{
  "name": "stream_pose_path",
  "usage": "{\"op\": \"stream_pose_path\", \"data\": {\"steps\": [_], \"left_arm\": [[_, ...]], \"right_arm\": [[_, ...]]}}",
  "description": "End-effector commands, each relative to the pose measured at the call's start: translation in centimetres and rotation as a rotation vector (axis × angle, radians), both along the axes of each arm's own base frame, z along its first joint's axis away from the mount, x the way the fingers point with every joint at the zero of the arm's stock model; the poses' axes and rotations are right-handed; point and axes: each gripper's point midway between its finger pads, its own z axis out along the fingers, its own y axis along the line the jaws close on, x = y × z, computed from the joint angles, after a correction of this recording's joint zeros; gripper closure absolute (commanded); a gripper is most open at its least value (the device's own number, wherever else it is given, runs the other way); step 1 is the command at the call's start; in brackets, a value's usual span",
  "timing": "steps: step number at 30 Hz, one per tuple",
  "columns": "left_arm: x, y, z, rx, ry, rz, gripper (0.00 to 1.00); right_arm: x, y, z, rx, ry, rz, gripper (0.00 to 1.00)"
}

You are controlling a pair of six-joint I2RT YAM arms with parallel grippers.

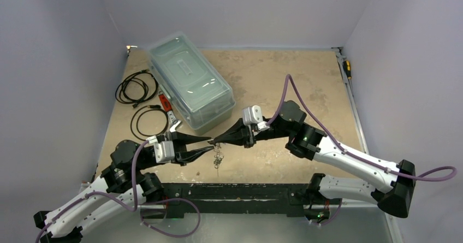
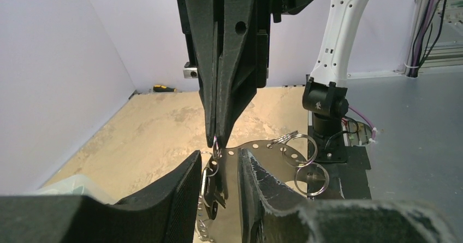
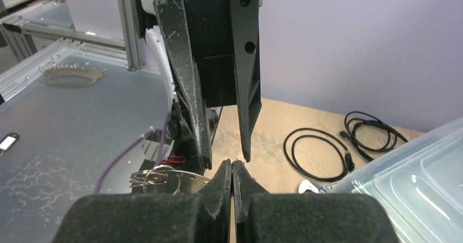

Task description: Put the keys on the keyring

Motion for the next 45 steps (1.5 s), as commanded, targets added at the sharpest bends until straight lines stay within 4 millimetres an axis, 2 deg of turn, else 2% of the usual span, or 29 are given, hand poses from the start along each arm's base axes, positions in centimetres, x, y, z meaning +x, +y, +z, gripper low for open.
{"op": "stream_pose_path", "data": {"steps": [1, 8, 25, 30, 33, 39, 40, 42, 43, 45], "left_arm": [[-0.5, 0.1, 1.4, -0.038, -0.045, -0.022, 0.7], [-0.2, 0.0, 1.2, -0.031, -0.038, -0.01, 0.73], [0.1, 0.3, 1.4, -0.038, -0.039, 0.012, 0.76], [0.1, 0.3, 1.4, -0.039, -0.039, 0.014, 0.86], [0.1, 0.3, 1.4, -0.037, -0.038, 0.014, 0.98], [0.4, 0.4, 1.4, -0.04, -0.034, 0.033, 1.0], [0.5, 0.5, 1.5, -0.04, -0.034, 0.037, 1.0], [0.6, 0.4, 1.5, -0.038, -0.032, 0.042, 1.0], [0.6, 0.4, 1.4, -0.037, -0.031, 0.044, 1.0], [0.7, 0.4, 1.4, -0.033, -0.028, 0.044, 1.0]], "right_arm": [[-0.9, 0.0, 3.8, 0.15, -0.038, 0.037, 1.0], [-1.2, 0.2, 4.5, 0.189, -0.041, 0.065, 1.0], [-1.5, 1.0, 3.7, 0.175, -0.022, 0.114, 1.0], [-1.5, 0.9, 3.8, 0.18, -0.026, 0.113, 1.0], [-1.7, 0.8, 3.9, 0.182, -0.017, 0.122, 1.0], [-2.2, 0.8, 3.7, 0.167, 0.01, 0.145, 1.0], [-2.2, 0.7, 3.7, 0.163, 0.015, 0.141, 0.95], [-1.8, 0.6, 3.6, 0.146, 0.017, 0.108, 0.75], [-1.5, 0.4, 3.6, 0.134, -0.001, 0.089, 0.69], [-1.2, 0.1, 3.6, 0.111, -0.017, 0.061, 0.65]]}}
